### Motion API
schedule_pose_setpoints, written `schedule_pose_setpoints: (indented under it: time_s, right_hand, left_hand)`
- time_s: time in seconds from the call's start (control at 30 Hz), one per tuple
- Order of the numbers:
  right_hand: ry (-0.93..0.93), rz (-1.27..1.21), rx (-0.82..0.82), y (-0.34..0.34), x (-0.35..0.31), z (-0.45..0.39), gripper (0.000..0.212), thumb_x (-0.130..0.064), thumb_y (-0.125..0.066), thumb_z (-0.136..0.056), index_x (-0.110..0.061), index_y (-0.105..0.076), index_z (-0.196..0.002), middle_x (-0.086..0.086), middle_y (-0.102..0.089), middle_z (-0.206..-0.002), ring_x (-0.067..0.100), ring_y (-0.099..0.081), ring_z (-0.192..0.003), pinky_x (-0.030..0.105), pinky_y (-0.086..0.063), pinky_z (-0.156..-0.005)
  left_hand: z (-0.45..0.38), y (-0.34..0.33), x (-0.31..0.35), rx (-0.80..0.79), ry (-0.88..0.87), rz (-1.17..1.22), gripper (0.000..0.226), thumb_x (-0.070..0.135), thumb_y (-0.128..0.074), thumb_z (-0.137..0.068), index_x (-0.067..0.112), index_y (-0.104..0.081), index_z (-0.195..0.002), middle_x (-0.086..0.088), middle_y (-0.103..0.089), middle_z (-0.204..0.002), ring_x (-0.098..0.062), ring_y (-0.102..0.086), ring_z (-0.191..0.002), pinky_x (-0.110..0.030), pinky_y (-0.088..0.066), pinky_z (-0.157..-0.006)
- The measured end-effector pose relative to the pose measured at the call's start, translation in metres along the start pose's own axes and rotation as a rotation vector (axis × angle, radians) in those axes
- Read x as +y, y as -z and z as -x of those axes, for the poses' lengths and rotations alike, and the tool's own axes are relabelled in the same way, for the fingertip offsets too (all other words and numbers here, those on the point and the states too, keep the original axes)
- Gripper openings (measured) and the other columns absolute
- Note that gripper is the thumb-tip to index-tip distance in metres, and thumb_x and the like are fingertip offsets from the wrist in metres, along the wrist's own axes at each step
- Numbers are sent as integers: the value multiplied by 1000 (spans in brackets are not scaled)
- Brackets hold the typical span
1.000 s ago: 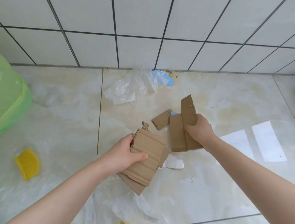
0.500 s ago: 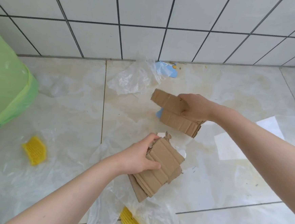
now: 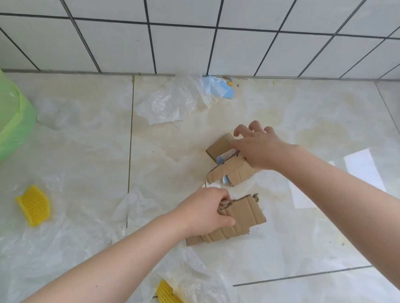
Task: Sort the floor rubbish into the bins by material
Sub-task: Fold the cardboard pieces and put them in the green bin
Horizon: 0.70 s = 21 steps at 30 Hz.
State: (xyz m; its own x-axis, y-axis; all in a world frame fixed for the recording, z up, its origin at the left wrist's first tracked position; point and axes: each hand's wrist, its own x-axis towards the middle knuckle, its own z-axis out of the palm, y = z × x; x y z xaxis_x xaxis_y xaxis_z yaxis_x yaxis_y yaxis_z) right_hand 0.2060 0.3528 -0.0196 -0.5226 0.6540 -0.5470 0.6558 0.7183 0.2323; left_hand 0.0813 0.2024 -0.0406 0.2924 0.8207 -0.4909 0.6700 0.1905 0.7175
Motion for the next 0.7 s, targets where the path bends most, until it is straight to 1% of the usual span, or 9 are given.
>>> schedule_pose_setpoints:
  time_s: [0.07, 0.1, 0.17, 0.23, 0.3, 0.37, 0.47, 0.57, 0.7]
  right_hand:
    - [41, 22, 42, -9, 2, -1, 45, -8, -46, -89, -24, -43, -131, 1, -13, -152, 37, -18, -135, 48, -33, -102]
    - [64, 22, 47, -12, 2, -4, 47, -11, -49, -89, -24, -41, -134, -1, -7, -155, 37, -13, -139, 49, -30, -106]
    - [95, 9, 25, -13, 0, -9, 54, -21, -56, -89, -25, -35, -139, -6, -2, -158, 36, -8, -142, 48, -27, -109]
    - [109, -11, -6, -14, -2, -13, 61, -30, -62, -86, -26, -34, -139, -8, -4, -158, 35, -8, -143, 46, -27, -108]
    - [114, -23, -18, -14, -4, -16, 60, -33, -65, -83, -27, -36, -136, -9, -9, -158, 34, -11, -142, 45, -28, -107]
    - [89, -42, -4, -14, -5, -18, 61, -33, -67, -82, -26, -36, -134, -7, -24, -152, 32, -21, -138, 44, -31, -100]
    - [-30, -36, 60, -15, -8, -19, 53, -29, -66, -82, -21, -39, -127, 0, -47, -125, 30, -36, -120, 39, -29, -82]
    - [-145, -129, 92, -23, -8, -19, 48, -19, -64, -81, -17, -39, -121, 4, -49, -110, 30, -41, -107, 38, -24, -73]
    - [-204, -232, 155, -30, -8, -18, 53, -11, -64, -75, -17, -36, -119, 4, -51, -103, 28, -43, -96, 37, -25, -73]
  left_hand:
    - [-4, -6, -1, 34, -72, -187, 33, 37, -65, -82, 18, -57, -108, 4, -48, -120, -18, -38, -118, -37, -41, -96]
    - [-7, -8, -1, 42, -100, -273, 39, 38, -64, -83, 18, -56, -116, 3, -41, -134, -20, -30, -128, -37, -36, -103]
    - [-12, -9, 0, 32, -112, -387, 48, 39, -62, -85, 17, -52, -126, -1, -27, -150, -21, -15, -141, -38, -26, -111]
    - [-17, -10, 1, 14, -94, -457, 53, 41, -61, -87, 17, -46, -131, -4, -20, -156, -22, -6, -145, -39, -19, -115]
    - [-20, -11, 0, 0, -83, -506, 57, 43, -60, -87, 17, -41, -134, -5, -20, -157, -24, -6, -146, -40, -18, -116]
    - [-20, -11, -1, 3, -92, -539, 60, 44, -60, -87, 16, -37, -136, -4, -25, -155, -25, -8, -146, -40, -19, -115]
    - [-16, -14, -4, 36, -107, -540, 53, 43, -60, -88, 16, -40, -129, -2, -46, -139, -25, -19, -141, -38, -24, -110]
    - [-12, -15, -6, 70, -105, -542, 47, 42, -61, -87, 15, -42, -122, -3, -54, -125, -24, -34, -129, -36, -30, -104]
    - [-11, -18, -8, 104, -94, -563, 51, 44, -61, -86, 16, -40, -123, -3, -56, -119, -26, -39, -120, -36, -32, -101]
